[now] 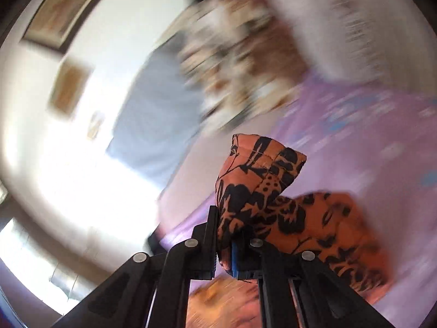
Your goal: Fold small clothes
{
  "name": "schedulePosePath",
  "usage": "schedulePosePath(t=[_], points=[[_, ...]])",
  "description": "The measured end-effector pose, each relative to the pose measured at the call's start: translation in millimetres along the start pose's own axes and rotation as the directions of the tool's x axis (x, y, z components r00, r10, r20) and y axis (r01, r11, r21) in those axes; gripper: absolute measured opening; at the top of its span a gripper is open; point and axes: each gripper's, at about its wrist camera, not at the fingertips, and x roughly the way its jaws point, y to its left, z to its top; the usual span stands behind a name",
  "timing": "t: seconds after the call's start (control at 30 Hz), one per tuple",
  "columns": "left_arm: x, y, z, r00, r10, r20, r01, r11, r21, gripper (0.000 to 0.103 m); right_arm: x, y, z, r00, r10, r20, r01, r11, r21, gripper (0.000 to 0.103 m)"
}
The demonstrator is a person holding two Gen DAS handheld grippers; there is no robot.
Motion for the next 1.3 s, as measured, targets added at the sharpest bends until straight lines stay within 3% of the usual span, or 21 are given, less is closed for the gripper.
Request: schedulePosePath(t=[0.13,0.23,0.27,0.33,0.37,0.43,0.47,0.5,0.6,0.67,0.7,0.77,0.9,1.0,1.07,1.13,1.17,1.2,1.23,1.3], points=[[8.4,54.7,6.9,0.996,0.094,-0.002,-0.094,0.988,-0.122,0.103,52.1,60.7,-81.1,0.978,0.118,-0.175,-0.12,0.993,0.002,0.008],[12.8,96.6,5.8,0.986,0.168,-0.004,-0.165,0.965,-0.202,0.103,100.1,94.6,-157.3,0.939,0.164,-0.303,-0.166,0.986,0.021,0.008],[14.8,110.3,5.9,0.981,0.193,-0.006,-0.19,0.957,-0.22,0.103,115.9,103.2,-183.5,0.919,0.175,-0.353,-0.178,0.984,0.024,0.01],[20.2,130.8,4.8,0.975,0.222,-0.022,-0.221,0.943,-0.248,0.103,140.6,115.8,-226.1,0.896,0.117,-0.429,-0.144,0.989,-0.03,0.012],[23.8,142.0,3.6,0.975,0.221,-0.037,-0.223,0.938,-0.266,0.103,154.7,121.7,-248.1,0.877,0.066,-0.476,-0.115,0.991,-0.075,0.017],[27.3,158.4,-0.3,0.976,0.208,-0.059,-0.216,0.928,-0.302,0.103,179.3,128.4,-290.3,0.795,-0.041,-0.606,-0.08,0.982,-0.172,0.034],[29.5,165.4,-1.3,0.978,0.198,-0.068,-0.209,0.924,-0.319,0.103,183.1,128.9,-303.9,0.761,-0.066,-0.646,-0.086,0.976,-0.202,0.036],[30.2,169.8,-1.8,0.98,0.186,-0.072,-0.2,0.922,-0.333,0.103,183.0,129.2,-310.2,0.745,-0.076,-0.663,-0.098,0.971,-0.22,0.036],[29.6,168.7,-1.4,0.983,0.173,-0.059,-0.182,0.921,-0.344,0.103,166.9,134.6,-310.0,0.731,-0.074,-0.678,-0.167,0.944,-0.284,0.04],[25.9,158.4,-0.7,0.988,0.151,-0.043,-0.156,0.931,-0.329,0.103,145.6,140.5,-302.2,0.751,-0.082,-0.655,-0.187,0.925,-0.33,0.075],[24.9,150.9,0.6,0.99,0.134,-0.036,-0.138,0.939,-0.316,0.103,130.8,139.5,-289.3,0.786,-0.098,-0.611,-0.178,0.91,-0.375,0.076],[22.1,132.7,4.0,0.994,0.108,-0.016,-0.108,0.956,-0.272,0.103,106.8,140.1,-275.7,0.818,-0.159,-0.552,-0.134,0.882,-0.452,0.076],[20.2,83.2,8.4,0.998,0.054,0.035,-0.049,0.988,-0.145,0.103,82.1,105.0,-223.1,0.852,-0.316,-0.418,0.047,0.841,-0.54,0.074],[34.8,43.8,9.9,1.0,-0.02,-0.001,0.02,0.998,-0.061,0.103,72.5,59.9,-187.5,0.851,-0.381,-0.361,0.163,0.846,-0.508,0.068],[52.0,18.4,9.7,0.999,0.03,-0.031,-0.03,1.0,0.004,0.103,76.5,28.7,-175.4,0.83,-0.424,-0.363,0.239,0.857,-0.456,0.067],[72.6,-2.7,8.3,0.995,0.068,-0.076,-0.063,0.996,0.063,0.103,104.1,-7.1,-173.8,0.713,-0.537,-0.45,0.347,0.829,-0.439,0.064],[82.1,-10.6,6.3,0.991,0.073,-0.11,-0.064,0.994,0.087,0.103,112.4,-18.3,-176.2,0.669,-0.571,-0.477,0.377,0.813,-0.444,0.059],[88.0,-15.2,4.3,0.988,0.078,-0.132,-0.065,0.993,0.1,0.103,118.3,-27.0,-177.5,0.655,-0.581,-0.484,0.384,0.807,-0.449,0.058],[87.3,-18.1,4.1,0.989,0.092,-0.119,-0.081,0.992,0.101,0.103,119.4,-22.0,-176.7,0.67,-0.585,-0.457,0.367,0.797,-0.48,0.058],[77.8,-22.2,7.2,0.993,0.097,-0.073,-0.088,0.99,0.109,0.103,121.3,-10.1,-177.3,0.669,-0.603,-0.434,0.343,0.769,-0.54,0.058]])
